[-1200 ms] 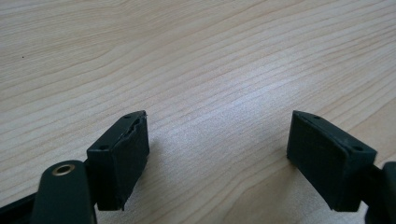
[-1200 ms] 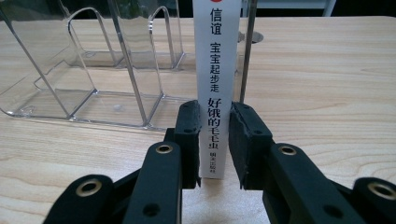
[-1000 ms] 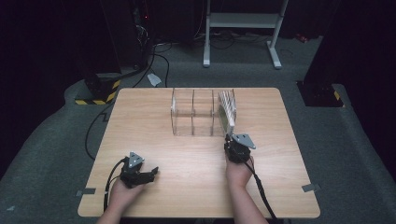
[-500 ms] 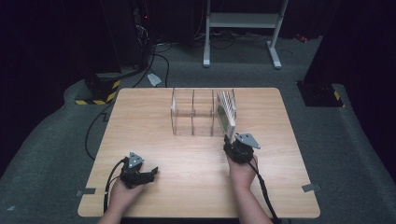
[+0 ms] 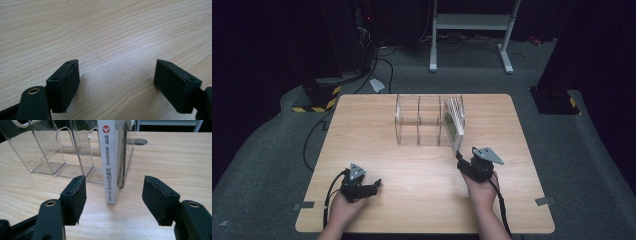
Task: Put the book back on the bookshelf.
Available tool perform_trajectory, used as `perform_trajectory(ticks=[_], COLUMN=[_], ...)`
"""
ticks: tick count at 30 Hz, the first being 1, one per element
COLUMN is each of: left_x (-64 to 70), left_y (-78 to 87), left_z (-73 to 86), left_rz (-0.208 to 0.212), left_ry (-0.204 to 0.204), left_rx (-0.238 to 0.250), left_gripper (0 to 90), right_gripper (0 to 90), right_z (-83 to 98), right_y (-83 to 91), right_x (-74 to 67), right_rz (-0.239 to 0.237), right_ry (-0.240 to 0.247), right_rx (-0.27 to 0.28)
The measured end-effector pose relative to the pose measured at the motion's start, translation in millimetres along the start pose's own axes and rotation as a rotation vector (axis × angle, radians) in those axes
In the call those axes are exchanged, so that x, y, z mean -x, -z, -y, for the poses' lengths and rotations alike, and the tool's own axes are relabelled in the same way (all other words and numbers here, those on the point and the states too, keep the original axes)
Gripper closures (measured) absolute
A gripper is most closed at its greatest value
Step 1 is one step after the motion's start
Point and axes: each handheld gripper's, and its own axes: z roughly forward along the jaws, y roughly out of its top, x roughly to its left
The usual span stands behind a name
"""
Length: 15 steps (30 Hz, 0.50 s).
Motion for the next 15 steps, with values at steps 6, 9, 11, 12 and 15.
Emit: perform_trajectory(ticks=[6, 9, 11, 12, 15], left_x=[0.0, 0.0, 0.0, 0.0, 0.0], left_y=[0.0, 0.0, -0.1, 0.0, -0.2], left_z=[0.0, 0.0, 0.0, -0.1, -0.1], left_rz=[0.001, 0.001, 0.001, 0.002, 0.004], left_ry=[0.000, 0.001, 0.001, 0.000, 0.001], left_rx=[-0.001, -0.001, 0.000, -0.002, -0.001], left_gripper=[20.9, 20.9, 20.9, 20.8, 20.3], right_gripper=[29.6, 26.6, 26.5, 24.4, 19.7], right_z=[8.5, 13.0, 17.7, 21.4, 30.6], right_y=[15.0, 22.6, 29.1, 32.7, 40.4], right_x=[14.1, 24.1, 32.5, 37.9, 55.3], right_rz=[-0.017, -0.027, -0.015, -0.002, -0.016], right_ry=[0.012, 0.010, 0.019, 0.041, 0.042], right_rx=[-0.033, -0.054, -0.066, -0.093, -0.131])
